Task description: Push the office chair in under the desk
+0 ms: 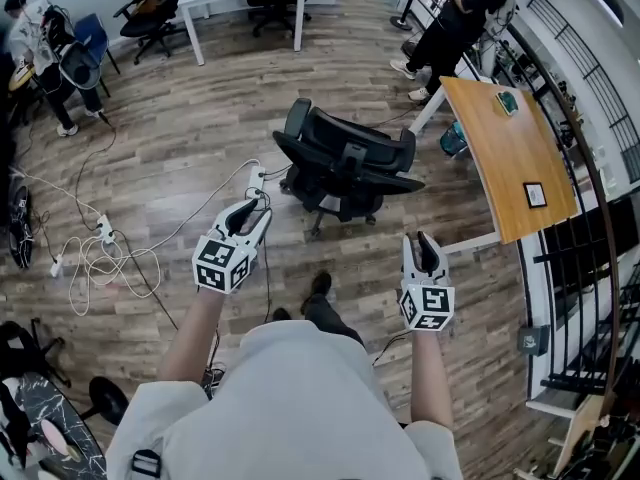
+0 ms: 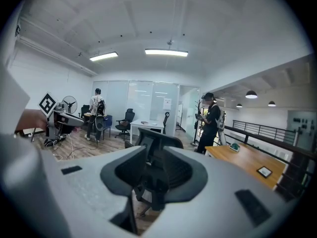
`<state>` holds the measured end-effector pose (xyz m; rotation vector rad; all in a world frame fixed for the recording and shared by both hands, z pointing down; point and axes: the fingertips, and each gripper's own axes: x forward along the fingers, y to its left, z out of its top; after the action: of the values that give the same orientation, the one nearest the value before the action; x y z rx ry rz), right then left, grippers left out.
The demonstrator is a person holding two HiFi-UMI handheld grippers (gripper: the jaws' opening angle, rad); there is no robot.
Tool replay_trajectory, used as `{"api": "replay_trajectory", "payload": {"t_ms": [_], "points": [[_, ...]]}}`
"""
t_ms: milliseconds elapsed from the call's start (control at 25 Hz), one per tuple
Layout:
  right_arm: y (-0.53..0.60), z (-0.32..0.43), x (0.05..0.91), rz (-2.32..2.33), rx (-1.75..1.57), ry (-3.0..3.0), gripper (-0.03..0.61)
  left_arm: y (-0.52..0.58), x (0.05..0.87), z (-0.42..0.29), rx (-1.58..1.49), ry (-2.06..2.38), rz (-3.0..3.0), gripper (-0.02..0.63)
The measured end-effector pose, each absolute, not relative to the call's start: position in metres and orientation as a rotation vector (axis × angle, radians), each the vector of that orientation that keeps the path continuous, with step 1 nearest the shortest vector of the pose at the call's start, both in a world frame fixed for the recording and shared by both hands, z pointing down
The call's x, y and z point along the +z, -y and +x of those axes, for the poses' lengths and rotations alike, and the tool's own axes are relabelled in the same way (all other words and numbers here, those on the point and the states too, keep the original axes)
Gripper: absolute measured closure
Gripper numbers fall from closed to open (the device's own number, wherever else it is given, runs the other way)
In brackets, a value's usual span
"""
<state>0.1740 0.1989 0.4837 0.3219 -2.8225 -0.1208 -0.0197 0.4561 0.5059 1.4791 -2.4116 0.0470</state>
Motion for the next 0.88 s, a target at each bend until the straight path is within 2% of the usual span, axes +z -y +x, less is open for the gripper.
{"api": "replay_trajectory", "payload": {"t_ms": [480,880], "points": [[-0.127,0.095,0.505,0.24,-0.134,2.782,0.485,-0.401,0.517,-0.086,0.096,2.425,1.413,0.488],[-0.071,0.053,0.541,0.067,-0.215,2.653,0.471,-0.346,0.545,-0.125,0.311,2.381,1.423,0.474]]}}
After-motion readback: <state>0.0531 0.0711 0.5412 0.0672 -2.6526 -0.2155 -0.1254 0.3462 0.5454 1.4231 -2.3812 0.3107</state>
